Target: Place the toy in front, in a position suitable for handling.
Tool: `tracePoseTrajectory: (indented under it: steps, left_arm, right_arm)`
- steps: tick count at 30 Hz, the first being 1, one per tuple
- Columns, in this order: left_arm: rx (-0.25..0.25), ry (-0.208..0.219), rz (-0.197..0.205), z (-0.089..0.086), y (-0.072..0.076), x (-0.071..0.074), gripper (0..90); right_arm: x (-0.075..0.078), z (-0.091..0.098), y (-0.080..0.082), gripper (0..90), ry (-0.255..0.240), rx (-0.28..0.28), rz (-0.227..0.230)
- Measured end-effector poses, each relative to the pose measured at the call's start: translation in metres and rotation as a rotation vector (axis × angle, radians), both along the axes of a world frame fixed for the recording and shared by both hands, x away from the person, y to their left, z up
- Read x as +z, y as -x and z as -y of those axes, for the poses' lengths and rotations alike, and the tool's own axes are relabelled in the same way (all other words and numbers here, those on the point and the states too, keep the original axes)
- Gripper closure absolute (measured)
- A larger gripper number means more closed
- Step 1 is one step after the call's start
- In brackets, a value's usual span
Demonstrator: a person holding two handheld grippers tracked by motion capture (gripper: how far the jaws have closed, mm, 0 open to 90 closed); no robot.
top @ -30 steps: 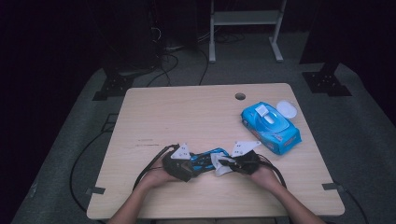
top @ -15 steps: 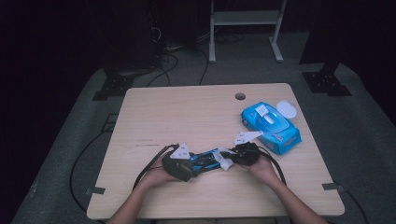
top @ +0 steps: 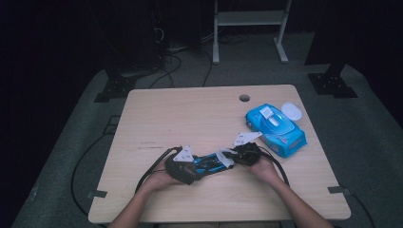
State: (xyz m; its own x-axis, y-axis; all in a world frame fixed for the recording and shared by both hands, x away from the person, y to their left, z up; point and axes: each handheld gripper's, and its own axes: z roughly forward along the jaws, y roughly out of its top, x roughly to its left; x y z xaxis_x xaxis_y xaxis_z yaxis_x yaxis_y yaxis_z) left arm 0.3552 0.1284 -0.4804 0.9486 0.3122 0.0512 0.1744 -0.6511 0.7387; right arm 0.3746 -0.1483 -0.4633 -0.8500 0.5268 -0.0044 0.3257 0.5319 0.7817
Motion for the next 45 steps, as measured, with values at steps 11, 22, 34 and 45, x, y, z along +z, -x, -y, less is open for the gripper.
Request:
tracePoseTrajectory:
  steps: [11, 22, 34, 45]
  left_arm:
    - [0.006, 0.003, -0.003, 0.000, 0.000, 0.000, 23.8]
    - [0.010, 0.008, -0.009, 0.000, 0.000, -0.001, 23.7]
    - [0.016, 0.007, -0.015, 0.000, 0.000, -0.001, 23.7]
    - [0.020, 0.007, -0.019, 0.000, 0.000, -0.001, 23.7]
  right_arm:
    - [-0.003, 0.016, 0.007, 83.0, -0.061, -0.025, -0.076]
    - [0.003, 0.007, 0.000, 83.1, -0.056, -0.051, -0.080]
    - [-0.008, 0.025, 0.002, 83.0, -0.141, -0.129, -0.165]
    - [0.003, -0.008, 0.028, 83.1, -0.091, 0.009, -0.117]
